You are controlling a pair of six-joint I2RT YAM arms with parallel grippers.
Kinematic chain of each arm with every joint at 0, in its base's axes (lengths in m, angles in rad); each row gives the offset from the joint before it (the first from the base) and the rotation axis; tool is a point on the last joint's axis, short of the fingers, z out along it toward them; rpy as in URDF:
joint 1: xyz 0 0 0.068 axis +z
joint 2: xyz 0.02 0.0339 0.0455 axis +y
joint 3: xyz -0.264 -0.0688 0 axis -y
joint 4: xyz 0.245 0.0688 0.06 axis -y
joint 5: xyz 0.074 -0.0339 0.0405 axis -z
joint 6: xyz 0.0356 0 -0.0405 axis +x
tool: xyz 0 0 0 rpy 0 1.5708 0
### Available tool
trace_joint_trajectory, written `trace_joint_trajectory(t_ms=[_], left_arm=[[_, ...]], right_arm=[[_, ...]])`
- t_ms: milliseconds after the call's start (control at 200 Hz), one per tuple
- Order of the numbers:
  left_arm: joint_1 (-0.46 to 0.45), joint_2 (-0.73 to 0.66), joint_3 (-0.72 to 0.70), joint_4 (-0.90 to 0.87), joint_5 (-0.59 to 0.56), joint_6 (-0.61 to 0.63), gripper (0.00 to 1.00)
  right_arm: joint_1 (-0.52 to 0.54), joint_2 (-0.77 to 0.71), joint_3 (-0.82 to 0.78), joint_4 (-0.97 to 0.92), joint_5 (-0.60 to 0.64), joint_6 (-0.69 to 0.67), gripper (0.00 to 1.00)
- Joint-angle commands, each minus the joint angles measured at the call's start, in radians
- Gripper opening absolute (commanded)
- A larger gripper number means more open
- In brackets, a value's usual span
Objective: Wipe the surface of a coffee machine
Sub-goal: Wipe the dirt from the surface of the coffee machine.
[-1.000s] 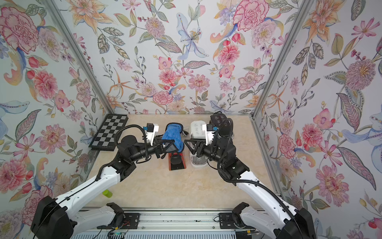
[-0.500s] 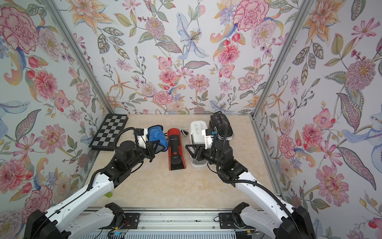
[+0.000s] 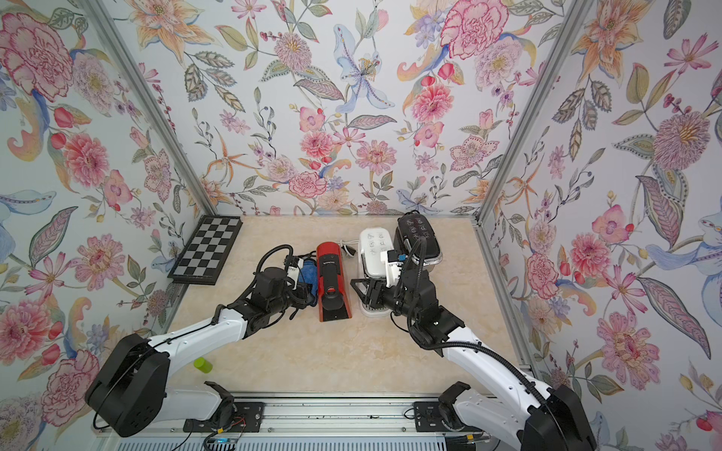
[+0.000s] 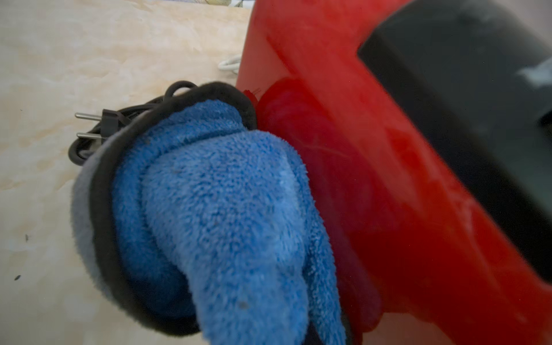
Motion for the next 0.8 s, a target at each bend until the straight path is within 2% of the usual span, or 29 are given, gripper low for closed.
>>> trace_joint_trajectory(t_ms=[0,335,540,795], left_arm=[[0.001,0.075,-0.012,0.061,0.089,0.042,0.00],[0.003,0.260,0.080,0.031,0.114,0.100,0.00],[0.007,0.177,0.159,-0.039,0.057,0.128,0.00],[0.008,0.049,0.313,-0.135,0.040,0.184,0.00]], right_arm=[[0.004,-0.003,-0.013,0.026,0.018,0.018,0.57],[0.003,-0.023,-0.027,0.016,0.040,0.023,0.58],[0.002,-0.038,-0.034,0.006,0.047,0.022,0.57],[0.002,-0.015,-0.042,0.011,0.047,0.025,0.57]])
